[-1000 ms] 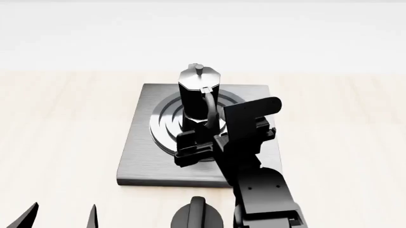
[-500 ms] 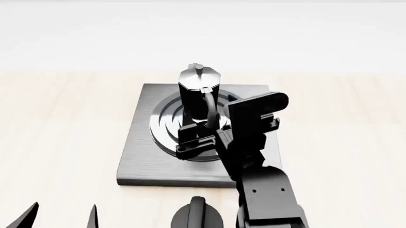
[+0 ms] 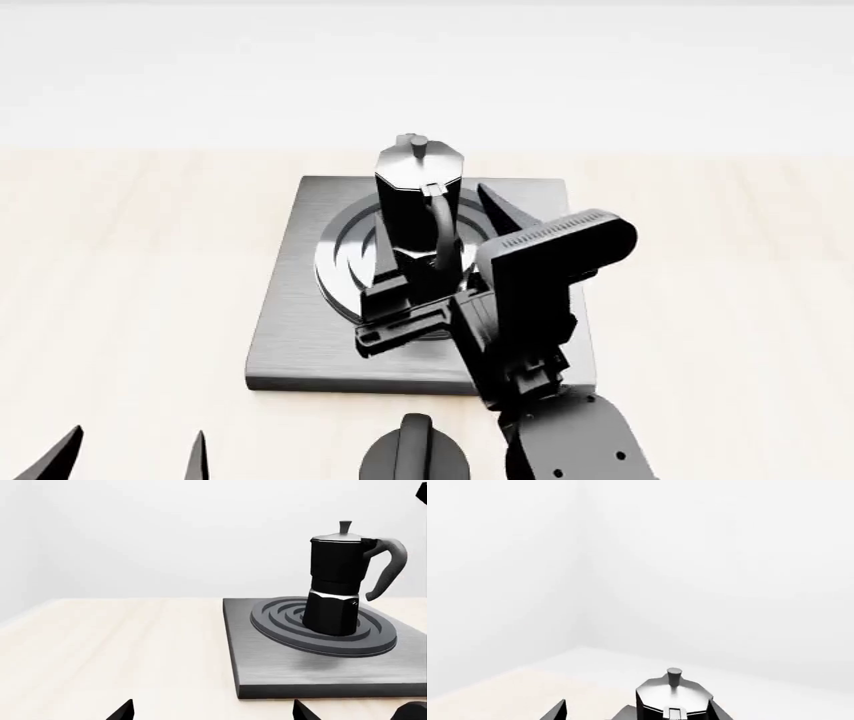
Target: Put the moka pot on the stove.
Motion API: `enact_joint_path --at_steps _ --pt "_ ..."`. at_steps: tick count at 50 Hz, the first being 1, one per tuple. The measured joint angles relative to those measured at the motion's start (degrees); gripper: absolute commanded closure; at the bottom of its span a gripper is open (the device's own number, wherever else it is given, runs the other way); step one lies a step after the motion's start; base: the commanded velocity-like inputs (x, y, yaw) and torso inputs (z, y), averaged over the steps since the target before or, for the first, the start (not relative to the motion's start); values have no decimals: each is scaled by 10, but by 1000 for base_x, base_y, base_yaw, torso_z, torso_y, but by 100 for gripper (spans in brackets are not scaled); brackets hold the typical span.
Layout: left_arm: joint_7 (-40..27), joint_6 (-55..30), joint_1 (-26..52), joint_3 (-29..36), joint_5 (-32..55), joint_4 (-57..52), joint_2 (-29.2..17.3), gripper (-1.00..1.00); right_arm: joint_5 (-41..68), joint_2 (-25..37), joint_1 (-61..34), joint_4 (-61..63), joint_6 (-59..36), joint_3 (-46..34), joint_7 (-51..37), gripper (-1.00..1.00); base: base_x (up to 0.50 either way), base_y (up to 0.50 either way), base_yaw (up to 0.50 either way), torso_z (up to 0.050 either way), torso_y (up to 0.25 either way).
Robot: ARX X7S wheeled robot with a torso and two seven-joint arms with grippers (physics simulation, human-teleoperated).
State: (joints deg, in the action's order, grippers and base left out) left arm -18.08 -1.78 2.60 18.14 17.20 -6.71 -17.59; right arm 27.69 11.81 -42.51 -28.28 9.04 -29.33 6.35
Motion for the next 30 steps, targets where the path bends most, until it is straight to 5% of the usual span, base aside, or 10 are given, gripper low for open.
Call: enact_joint_path --at_steps 30 --pt "-4 -3 2 4 5 -8 -6 -100 6 94 126 300 -23 6 -84 -100 0 0 0 0 0"
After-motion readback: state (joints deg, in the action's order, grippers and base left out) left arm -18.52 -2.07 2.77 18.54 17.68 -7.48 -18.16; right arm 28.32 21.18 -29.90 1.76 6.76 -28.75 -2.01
